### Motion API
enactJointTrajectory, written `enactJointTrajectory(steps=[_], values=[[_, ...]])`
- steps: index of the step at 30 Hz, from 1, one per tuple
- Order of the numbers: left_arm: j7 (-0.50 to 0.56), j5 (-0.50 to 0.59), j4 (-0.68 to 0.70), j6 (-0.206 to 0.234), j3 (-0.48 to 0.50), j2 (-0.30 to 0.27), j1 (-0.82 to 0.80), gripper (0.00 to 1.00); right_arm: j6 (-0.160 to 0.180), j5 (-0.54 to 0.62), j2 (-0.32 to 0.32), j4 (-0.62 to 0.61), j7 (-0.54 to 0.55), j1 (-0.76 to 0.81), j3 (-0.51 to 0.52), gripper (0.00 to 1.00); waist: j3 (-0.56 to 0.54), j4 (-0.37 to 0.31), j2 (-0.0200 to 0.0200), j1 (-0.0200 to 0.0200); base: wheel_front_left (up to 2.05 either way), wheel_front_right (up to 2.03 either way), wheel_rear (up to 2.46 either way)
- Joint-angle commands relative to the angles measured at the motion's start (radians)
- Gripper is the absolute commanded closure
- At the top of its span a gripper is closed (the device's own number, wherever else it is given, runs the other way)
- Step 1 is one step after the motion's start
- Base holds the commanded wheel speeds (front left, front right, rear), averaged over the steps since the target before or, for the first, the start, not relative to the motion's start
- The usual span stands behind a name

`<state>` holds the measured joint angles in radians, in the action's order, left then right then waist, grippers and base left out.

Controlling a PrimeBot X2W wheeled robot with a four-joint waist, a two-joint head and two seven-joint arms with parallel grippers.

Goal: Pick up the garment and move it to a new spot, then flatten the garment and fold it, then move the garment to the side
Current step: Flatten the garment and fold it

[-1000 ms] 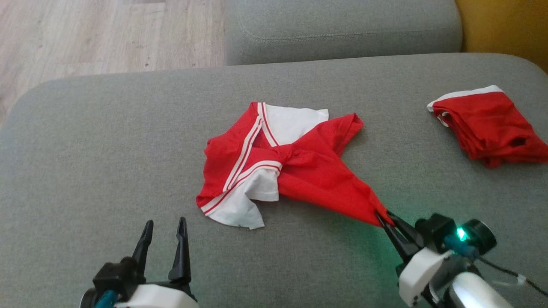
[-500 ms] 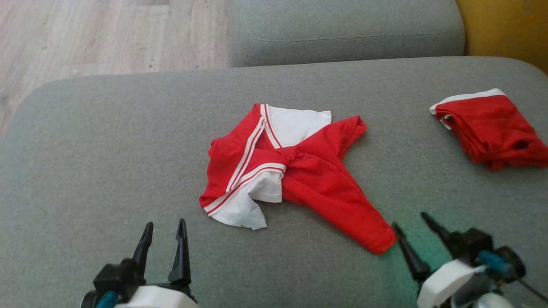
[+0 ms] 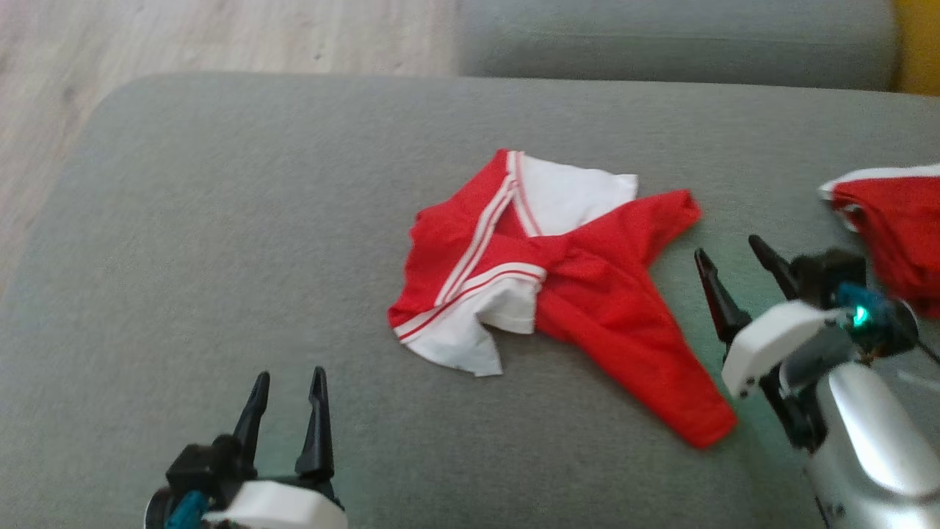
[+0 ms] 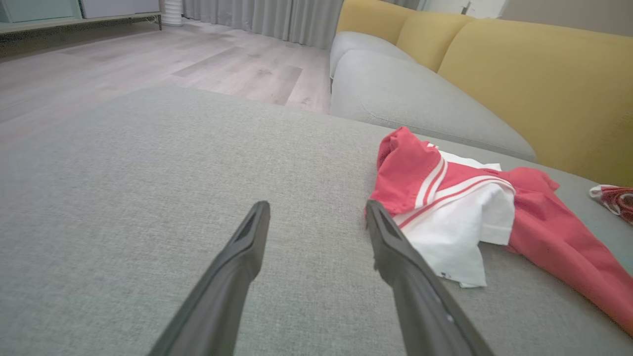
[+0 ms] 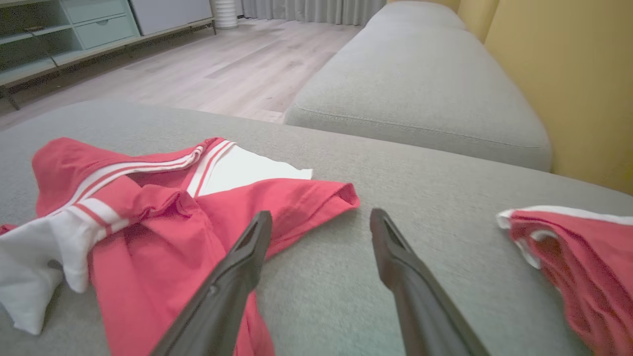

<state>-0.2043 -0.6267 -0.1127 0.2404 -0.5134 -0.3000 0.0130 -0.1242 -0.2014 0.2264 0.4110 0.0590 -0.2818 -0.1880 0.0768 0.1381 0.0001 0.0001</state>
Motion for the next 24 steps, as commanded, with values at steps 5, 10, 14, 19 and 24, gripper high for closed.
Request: enactJointTrajectory(steps=[5,10,14,19,24], values=[[-0.023,0.002,0.007,-0.012,0.035,0.012,-0.086,0.00,-0.007,-0.002,-0.002,0.183,0.039,-0.190,0.042,0.00,0.068,0.109,-0.0001,-0.0001,0.00,0.00,0.00],[-0.031,0.001,-0.008,-0.021,0.033,0.026,-0.097,0.00,-0.007,0.013,0.000,0.311,0.047,-0.273,0.073,0.00,0.094,0.151,-0.0001,-0.0001,0.00,0.00,0.00],[-0.039,0.002,-0.024,-0.031,0.033,0.039,-0.109,0.00,-0.007,-0.003,-0.009,0.419,0.068,-0.337,0.084,0.00,0.113,0.181,-0.0001,-0.0001,0.00,0.00,0.00],[-0.045,0.005,-0.042,-0.040,0.035,0.051,-0.117,0.00,-0.007,-0.040,-0.020,0.526,0.149,-0.384,0.035,0.00,0.120,0.195,-0.0001,-0.0001,0.00,0.00,0.00],[-0.050,0.006,-0.054,-0.044,0.039,0.058,-0.116,0.00,-0.007,-0.081,-0.003,0.558,0.170,-0.409,-0.017,1.00,0.114,0.195,-0.0001,-0.0001,0.00,0.00,0.00]])
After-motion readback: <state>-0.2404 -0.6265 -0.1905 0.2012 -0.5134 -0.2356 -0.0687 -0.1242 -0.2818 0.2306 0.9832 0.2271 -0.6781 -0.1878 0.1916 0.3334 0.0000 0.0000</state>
